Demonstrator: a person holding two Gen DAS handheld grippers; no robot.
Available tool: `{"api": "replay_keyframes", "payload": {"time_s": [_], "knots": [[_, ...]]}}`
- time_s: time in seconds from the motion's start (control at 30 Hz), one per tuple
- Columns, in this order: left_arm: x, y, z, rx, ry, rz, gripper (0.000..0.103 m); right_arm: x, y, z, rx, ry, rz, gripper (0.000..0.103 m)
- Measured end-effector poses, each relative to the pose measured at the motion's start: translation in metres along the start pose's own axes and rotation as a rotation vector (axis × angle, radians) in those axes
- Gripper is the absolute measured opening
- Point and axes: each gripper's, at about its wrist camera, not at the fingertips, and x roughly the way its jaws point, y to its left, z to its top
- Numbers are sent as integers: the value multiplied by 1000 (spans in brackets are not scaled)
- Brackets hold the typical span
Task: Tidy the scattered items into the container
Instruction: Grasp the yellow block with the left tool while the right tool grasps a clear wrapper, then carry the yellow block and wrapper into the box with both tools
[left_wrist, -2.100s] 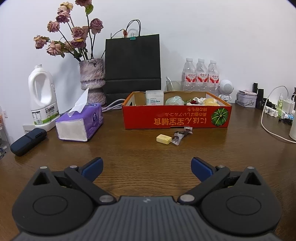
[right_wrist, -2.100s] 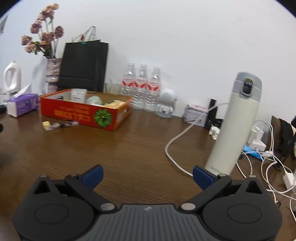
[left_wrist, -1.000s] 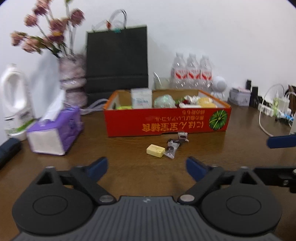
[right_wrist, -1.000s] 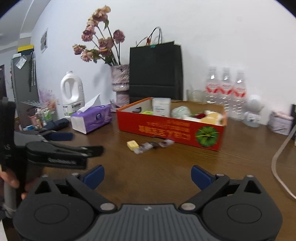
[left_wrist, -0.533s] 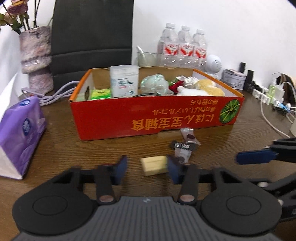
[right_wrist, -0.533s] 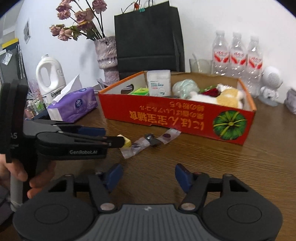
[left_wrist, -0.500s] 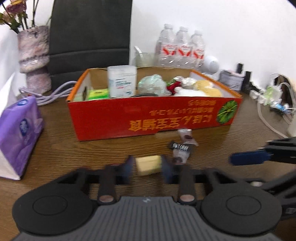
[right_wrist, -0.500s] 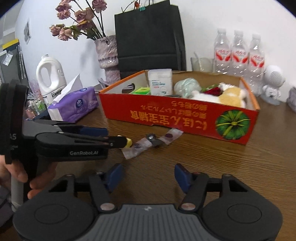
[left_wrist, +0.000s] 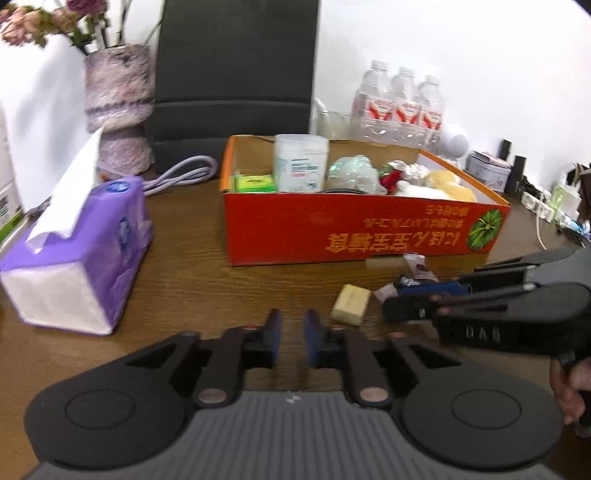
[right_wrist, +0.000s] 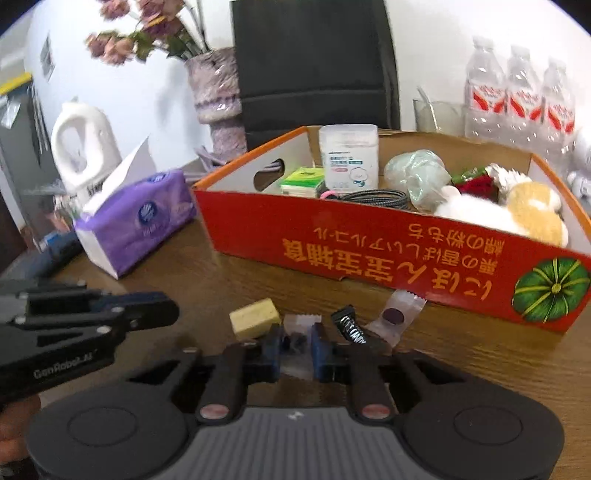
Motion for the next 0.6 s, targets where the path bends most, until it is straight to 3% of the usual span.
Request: {"api": "replay_keyframes", "payload": {"time_s": [0.07, 0.17, 0.23, 0.27, 0.3, 0.4, 0.47, 0.6], "knots": [[5, -11, 2, 29, -3, -21, 59, -9, 3, -5, -41, 3, -26, 13], [16, -32, 8, 119, -35, -27, 61, -32, -3, -15, -36, -25, -60, 11], [28, -40, 9, 163, -27, -9, 55, -50, -12, -22, 0, -44, -49, 11], [34, -41, 9, 162, 5, -11, 33, -60, -15, -26, 20, -53, -48, 11], [41, -39, 10, 142, 42, -24, 22, -69, -18, -30, 29, -64, -50, 11], [36, -39, 8, 120, 51, -28, 21, -92, -23, -40, 54, -92, -54, 11], [22, -45, 1, 115, 46, 11, 21, -107, -22, -47, 70, -115, -48, 11], [-45, -63, -22, 75, -98, 81, 21, -136, -9, -60, 53, -183, -55, 11]]}}
